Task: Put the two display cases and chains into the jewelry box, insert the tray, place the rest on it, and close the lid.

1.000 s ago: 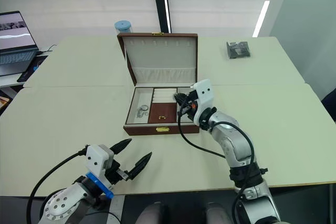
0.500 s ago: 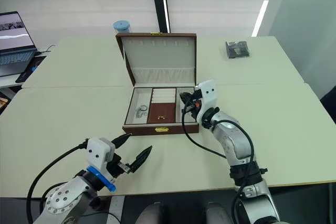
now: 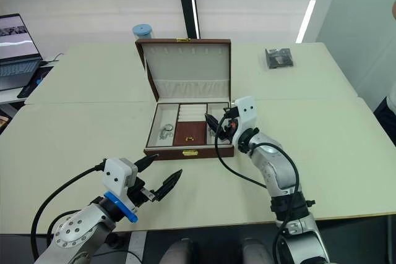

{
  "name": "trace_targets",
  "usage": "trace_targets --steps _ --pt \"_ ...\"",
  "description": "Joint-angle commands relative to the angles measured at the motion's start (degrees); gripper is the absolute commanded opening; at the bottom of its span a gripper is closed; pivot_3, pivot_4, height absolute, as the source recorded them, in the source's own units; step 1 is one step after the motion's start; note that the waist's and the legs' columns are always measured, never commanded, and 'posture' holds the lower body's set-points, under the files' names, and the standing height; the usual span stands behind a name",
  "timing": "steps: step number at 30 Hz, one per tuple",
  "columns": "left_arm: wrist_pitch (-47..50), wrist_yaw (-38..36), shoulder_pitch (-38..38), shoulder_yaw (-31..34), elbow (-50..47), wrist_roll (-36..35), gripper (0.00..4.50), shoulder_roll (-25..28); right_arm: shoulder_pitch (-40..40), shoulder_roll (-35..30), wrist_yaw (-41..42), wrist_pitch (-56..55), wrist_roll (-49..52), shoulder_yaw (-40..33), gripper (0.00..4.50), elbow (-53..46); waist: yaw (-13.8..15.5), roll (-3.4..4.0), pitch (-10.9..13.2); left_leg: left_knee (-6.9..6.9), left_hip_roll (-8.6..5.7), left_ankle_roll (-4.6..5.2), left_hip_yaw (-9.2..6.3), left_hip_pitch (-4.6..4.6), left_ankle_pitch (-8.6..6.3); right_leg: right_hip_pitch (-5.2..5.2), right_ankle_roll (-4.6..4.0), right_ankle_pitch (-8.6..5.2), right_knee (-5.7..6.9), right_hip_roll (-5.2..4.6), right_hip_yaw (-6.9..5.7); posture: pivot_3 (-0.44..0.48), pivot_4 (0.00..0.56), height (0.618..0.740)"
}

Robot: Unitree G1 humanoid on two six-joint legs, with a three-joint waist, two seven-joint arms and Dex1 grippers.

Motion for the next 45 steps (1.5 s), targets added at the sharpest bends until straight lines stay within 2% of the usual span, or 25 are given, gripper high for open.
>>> trace_targets --steps 1,3,7,12,15,20,25,32,36,41,42,45 --pt "-1.5 -0.5 0.0 0.9 -1.8 -0.6 4.50 0.2 0.0 -0.4 0.8 -1.0 0.9 -1.0 4.48 -2.8 0.0 0.00 0.0 0.00 0.00 0.00 0.00 0.00 0.00 0.00 0.00 0.00 0.01 0.00 0.00 0.000 0.150 0.740" --pt "-0.8 -1.1 2.1 2.1 -2.6 -2.0 4.50 0.4 0.4 -2.3 4.2 -1.1 1.4 -0.3 4.48 -3.1 -0.1 0.00 0.0 0.01 -0.01 0.00 0.01 0.01 0.00 0.02 0.00 0.00 0.01 0.00 0.03 0.000 0.150 0.740" --pt "4.2 -2.3 3.9 6.5 -1.9 -7.9 4.50 2.0 1.9 -10.0 13.8 -5.5 1.0 0.4 4.48 -1.9 0.1 0.00 0.1 -0.01 -0.01 0.01 0.04 -0.01 -0.01 0.01 0.00 0.00 -0.09 -0.02 0.03 0.000 0.150 0.740" --pt "5.0 -5.5 4.6 15.3 4.7 -10.3 4.50 6.3 3.4 -19.3 25.0 -7.5 5.4 -5.2 4.48 1.9 0.2 0.02 0.1 0.02 -0.02 0.01 -0.03 0.02 0.00 0.06 0.00 0.00 -0.04 -0.01 -0.04 0.000 0.150 0.740" --pt "4.1 -7.6 2.7 21.6 12.0 -10.2 4.50 10.2 6.0 -25.8 31.1 -6.7 7.0 -7.6 4.48 3.5 0.2 0.00 0.1 0.01 -0.03 0.02 -0.02 0.02 -0.01 0.05 -0.01 -0.01 -0.07 -0.01 -0.04 0.000 0.150 0.740" --pt "1.2 -11.1 -0.6 25.4 21.4 -8.4 4.50 15.0 8.5 -30.3 33.2 -10.0 4.8 -8.9 4.48 6.5 0.1 0.00 0.1 0.00 0.00 0.02 -0.01 0.02 -0.01 0.05 -0.03 -0.02 -0.07 0.00 -0.04 0.000 0.150 0.740" --pt "-2.9 -13.0 -7.3 25.5 31.9 -6.0 4.50 18.4 10.7 -30.2 31.2 -12.6 4.0 -10.5 4.48 8.2 0.1 0.01 0.1 0.01 0.01 0.01 0.03 0.02 -0.01 0.03 -0.03 -0.02 -0.04 -0.02 -0.03 0.000 0.150 0.740" --pt "-5.6 -14.7 -12.5 23.2 36.5 -4.3 4.50 18.5 12.2 -28.6 28.7 -13.1 3.9 -11.7 4.48 7.3 0.1 0.00 0.2 0.00 0.01 0.01 0.11 -0.01 -0.01 0.02 -0.03 -0.01 -0.07 -0.06 0.00 0.000 0.150 0.740" --pt "-4.7 -14.2 -15.8 21.1 37.9 -4.0 4.50 17.8 10.1 -26.4 25.6 -13.4 3.3 -11.6 4.48 8.3 0.1 0.00 0.2 0.00 0.03 0.00 0.07 0.01 0.00 0.02 -0.03 -0.01 -0.03 -0.05 -0.03 0.000 0.150 0.740" --pt "-4.6 -12.7 -24.0 16.5 43.2 -2.1 4.50 16.5 5.6 -22.5 22.7 -15.8 -0.2 -8.6 4.48 12.0 0.1 0.00 0.2 0.02 0.02 0.00 0.08 0.04 0.00 0.03 -0.02 -0.01 0.03 -0.04 -0.03 0.000 0.150 0.740" --pt "-4.8 -12.2 -26.0 15.4 44.7 -1.4 4.12 16.0 4.6 -21.8 22.3 -16.6 -1.3 -7.8 4.11 13.1 0.1 0.00 0.1 0.03 0.02 0.00 0.08 0.02 0.00 0.01 -0.02 -0.01 0.03 -0.04 -0.04 0.000 0.150 0.740" --pt "-6.3 -11.2 -31.5 12.9 49.6 0.3 3.34 14.0 0.8 -19.4 20.7 -18.4 -4.0 -5.7 3.25 17.8 0.1 -0.01 0.2 0.03 0.00 0.00 0.09 -0.01 0.00 -0.02 -0.02 -0.01 0.02 -0.04 -0.04 0.000 0.150 0.740"
